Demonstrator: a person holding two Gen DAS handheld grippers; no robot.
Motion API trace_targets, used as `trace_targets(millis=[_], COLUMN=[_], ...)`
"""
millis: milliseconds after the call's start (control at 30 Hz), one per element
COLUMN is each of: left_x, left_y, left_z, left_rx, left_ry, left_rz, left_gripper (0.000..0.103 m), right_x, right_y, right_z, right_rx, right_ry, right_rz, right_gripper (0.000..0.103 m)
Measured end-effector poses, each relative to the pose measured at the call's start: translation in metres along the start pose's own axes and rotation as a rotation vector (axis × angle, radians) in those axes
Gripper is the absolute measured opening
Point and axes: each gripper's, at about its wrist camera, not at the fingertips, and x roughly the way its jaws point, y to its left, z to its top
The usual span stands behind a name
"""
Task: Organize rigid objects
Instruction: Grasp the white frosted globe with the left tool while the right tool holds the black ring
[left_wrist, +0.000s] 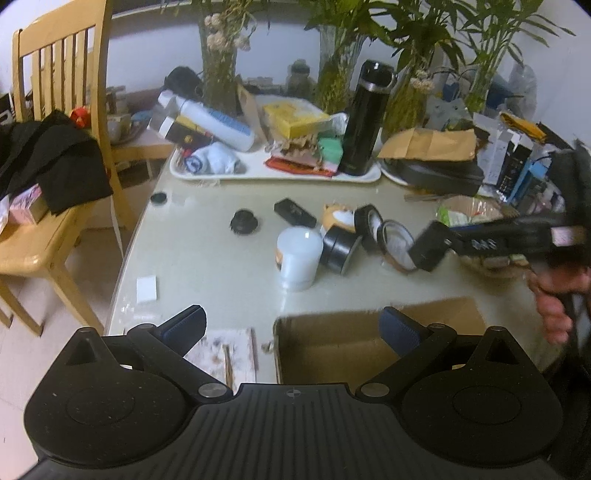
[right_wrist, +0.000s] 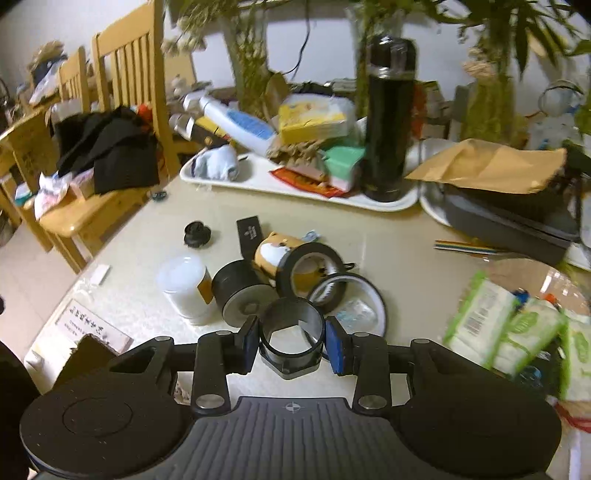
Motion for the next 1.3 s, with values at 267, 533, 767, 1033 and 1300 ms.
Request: trace_targets(millis=[267,533,767,1033,1300], left_x=[0.022,0.046,0.078,0.119,0.159], left_y=[0.000,-0.008,-0.012,-0.011,-0.010], left_z=[0.027,0.038,0.041,0.046,0.053], left_rx=[0.010,0.081,0.124,0.132,0.116], left_ry=[-0.036,-0.035,0.017,0.076,0.150], left_rz=[0.000,0.018,0.028,0.045,0.046], left_gripper=[0.102,0.102,0.086,0.083,0.070], right_x=[-0.032,-0.054,-0.062,-0.058,-0.055], right_y=[-0.009,-0.006,-0.002,-0.003,-0.004], right_z=[-0.015,-0.029,-0.037,-0.037,-0.037], right_rx=[0.044,0.073,0.089,0.097,0.111], right_ry=[-0.027,-0.043,-0.045,-0.037,-0.029], right_rz=[-0.019,-0.014,-0.007,0.007,0.025], right_gripper=[0.040,0.040,0.040,0.041,0.041])
